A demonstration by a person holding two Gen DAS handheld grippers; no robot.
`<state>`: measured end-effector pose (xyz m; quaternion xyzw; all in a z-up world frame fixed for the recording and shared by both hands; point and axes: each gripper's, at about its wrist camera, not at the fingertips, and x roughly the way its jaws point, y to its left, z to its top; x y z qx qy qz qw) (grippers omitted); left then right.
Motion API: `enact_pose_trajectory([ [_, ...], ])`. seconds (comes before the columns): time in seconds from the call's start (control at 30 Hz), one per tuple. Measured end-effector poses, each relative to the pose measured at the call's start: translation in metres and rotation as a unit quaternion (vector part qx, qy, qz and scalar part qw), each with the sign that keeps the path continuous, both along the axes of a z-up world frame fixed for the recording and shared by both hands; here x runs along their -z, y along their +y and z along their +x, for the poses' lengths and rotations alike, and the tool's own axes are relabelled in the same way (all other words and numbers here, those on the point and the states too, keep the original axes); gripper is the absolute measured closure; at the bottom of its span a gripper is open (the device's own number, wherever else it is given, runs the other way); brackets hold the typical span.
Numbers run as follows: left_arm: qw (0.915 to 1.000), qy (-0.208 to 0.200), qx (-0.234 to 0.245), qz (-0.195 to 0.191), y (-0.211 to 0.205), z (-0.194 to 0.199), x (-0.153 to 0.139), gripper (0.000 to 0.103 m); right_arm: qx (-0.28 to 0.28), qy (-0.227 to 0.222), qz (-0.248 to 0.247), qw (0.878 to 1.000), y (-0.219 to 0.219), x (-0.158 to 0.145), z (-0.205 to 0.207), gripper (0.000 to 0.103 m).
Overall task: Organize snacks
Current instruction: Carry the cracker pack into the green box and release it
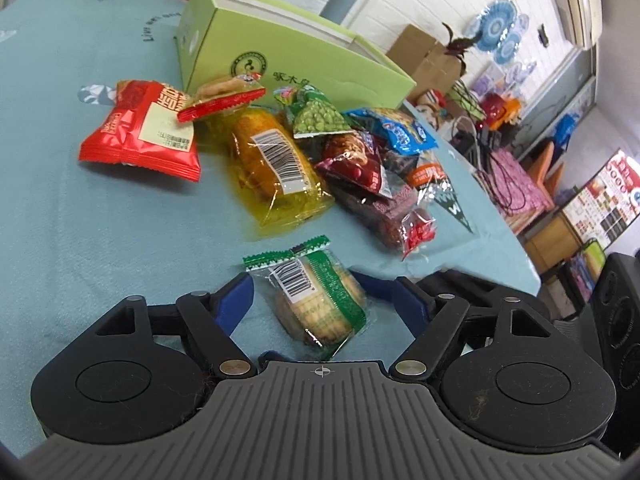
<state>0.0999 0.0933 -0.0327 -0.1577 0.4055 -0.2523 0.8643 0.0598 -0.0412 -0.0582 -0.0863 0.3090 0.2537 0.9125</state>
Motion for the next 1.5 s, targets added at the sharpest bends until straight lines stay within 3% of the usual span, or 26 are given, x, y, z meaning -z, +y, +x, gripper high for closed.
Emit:
enact_pose_trajectory([
  [0.07, 0.9999, -0.005, -0.002, 0.016, -0.004, -0.003, 0.001, 0.072, -0.001, -0.002, -0.005, 1.000, 0.000, -0.001, -0.001, 0.039],
  [0.13, 0.9992, -0.013, -0.012, 0.034, -0.007, -0.006, 0.000, 0.085, -0.001, 0.007, 0.007, 1.000, -0.007, -0.003, 0.002, 0.039],
  [0.23, 0.9994, -0.012, -0.031, 0.008, -0.004, -0.008, -0.005, 0.095, -0.003, 0.021, 0.039, 0.999, -0.022, -0.011, 0.004, 0.039],
  [0.4, 0.9955, -0.066, -0.063, -0.026, -0.008, 0.002, -0.050, 0.096, -0.023, -0.037, 0.070, 0.997, -0.040, -0.053, 0.014, 0.037],
  [0.6, 0.9830, -0.157, -0.092, 0.025, -0.026, 0.084, -0.112, 0.095, -0.054, -0.120, 0.057, 0.990, -0.039, -0.101, 0.108, 0.036],
  [0.73, 0.9814, -0.158, -0.102, 0.039, -0.029, 0.159, -0.122, 0.095, -0.049, -0.110, 0.043, 0.992, -0.033, -0.110, 0.187, 0.035],
  [0.83, 0.9836, -0.139, -0.105, 0.048, -0.027, 0.207, -0.109, 0.094, -0.048, -0.078, 0.035, 0.995, -0.026, -0.098, 0.232, 0.033],
  [0.9, 0.9856, -0.125, -0.101, 0.051, -0.025, 0.227, -0.098, 0.090, -0.056, -0.061, 0.026, 0.996, -0.023, -0.089, 0.247, 0.026],
  [0.97, 0.9851, -0.124, -0.108, 0.050, -0.019, 0.229, -0.094, 0.070, -0.059, -0.064, 0.021, 0.996, -0.023, -0.087, 0.249, 0.022],
  [1.0, 0.9832, -0.139, -0.110, 0.046, -0.017, 0.223, -0.097, 0.066, -0.059, -0.078, 0.022, 0.995, -0.027, -0.091, 0.242, 0.020],
  [1.03, 0.9806, -0.155, -0.112, 0.043, -0.015, 0.214, -0.101, 0.057, -0.056, -0.094, 0.028, 0.994, -0.032, -0.097, 0.234, 0.012],
  [1.13, 0.9725, -0.201, -0.112, 0.038, -0.014, 0.176, -0.118, 0.043, -0.052, -0.130, 0.053, 0.989, -0.048, -0.116, 0.199, 0.010],
  [1.3, 0.9702, -0.216, -0.109, 0.015, -0.013, 0.106, -0.121, 0.031, -0.039, -0.137, 0.084, 0.986, -0.081, -0.108, 0.124, 0.010],
  [1.5, 0.9837, -0.159, -0.084, -0.007, -0.034, 0.038, -0.073, 0.029, 0.032, -0.068, 0.115, 0.991, -0.120, -0.051, 0.045, 0.009],
])
